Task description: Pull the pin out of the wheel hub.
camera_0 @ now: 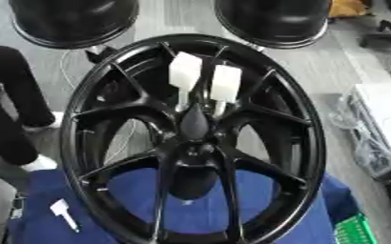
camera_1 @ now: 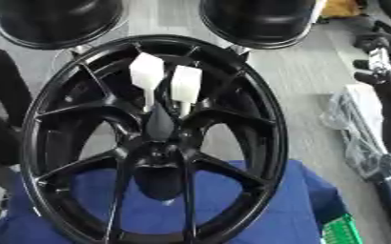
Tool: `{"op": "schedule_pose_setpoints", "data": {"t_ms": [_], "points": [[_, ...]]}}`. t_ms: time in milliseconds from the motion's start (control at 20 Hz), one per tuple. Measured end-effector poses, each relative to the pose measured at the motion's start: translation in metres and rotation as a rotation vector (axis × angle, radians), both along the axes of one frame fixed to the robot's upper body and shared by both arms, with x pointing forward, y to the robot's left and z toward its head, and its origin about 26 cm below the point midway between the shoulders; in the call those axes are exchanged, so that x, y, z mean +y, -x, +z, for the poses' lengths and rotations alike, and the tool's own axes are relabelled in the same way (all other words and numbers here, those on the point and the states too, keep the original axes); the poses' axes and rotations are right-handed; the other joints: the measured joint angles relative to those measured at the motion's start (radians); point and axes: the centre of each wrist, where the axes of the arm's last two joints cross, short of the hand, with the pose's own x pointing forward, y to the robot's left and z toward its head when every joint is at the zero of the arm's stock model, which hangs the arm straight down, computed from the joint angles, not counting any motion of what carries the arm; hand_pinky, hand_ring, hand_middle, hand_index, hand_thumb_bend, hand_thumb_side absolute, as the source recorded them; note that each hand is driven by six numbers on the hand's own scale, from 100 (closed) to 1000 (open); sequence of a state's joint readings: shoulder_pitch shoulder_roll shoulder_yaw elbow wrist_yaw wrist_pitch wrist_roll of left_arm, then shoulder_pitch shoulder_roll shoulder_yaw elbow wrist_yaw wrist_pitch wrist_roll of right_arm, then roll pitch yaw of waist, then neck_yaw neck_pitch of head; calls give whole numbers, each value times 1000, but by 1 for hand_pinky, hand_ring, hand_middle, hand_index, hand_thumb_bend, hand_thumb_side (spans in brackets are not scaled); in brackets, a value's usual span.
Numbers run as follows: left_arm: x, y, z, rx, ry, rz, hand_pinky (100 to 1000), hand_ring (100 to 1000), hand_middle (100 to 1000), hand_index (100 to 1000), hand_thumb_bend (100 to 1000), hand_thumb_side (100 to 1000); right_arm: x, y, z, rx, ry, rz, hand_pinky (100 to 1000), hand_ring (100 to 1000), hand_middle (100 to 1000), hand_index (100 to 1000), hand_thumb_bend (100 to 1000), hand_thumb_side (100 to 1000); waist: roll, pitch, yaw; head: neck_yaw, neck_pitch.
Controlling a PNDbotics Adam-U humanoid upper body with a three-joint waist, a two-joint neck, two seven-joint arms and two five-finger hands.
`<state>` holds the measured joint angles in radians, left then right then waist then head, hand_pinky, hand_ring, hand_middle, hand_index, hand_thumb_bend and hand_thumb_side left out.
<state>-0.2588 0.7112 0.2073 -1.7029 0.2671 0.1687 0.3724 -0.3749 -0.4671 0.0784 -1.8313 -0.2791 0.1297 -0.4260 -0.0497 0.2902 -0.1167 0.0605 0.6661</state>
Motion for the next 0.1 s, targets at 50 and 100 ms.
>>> {"op": "schedule_pose_setpoints", "data": {"t_ms": [50,100], "points": [[-8,-3,-3,-64,96,-8,957,813,825,920,520,1000,0,0,0,-1,-4,-2,757,745,749,859,100,586,-1,0,0,0,1],[-13,-6,-5,-110,161,-15,956,814,828,922,505,1000,0,0,0,-1,-8,-4,757,746,749,859,100,586,-1,0,0,0,2]]}}
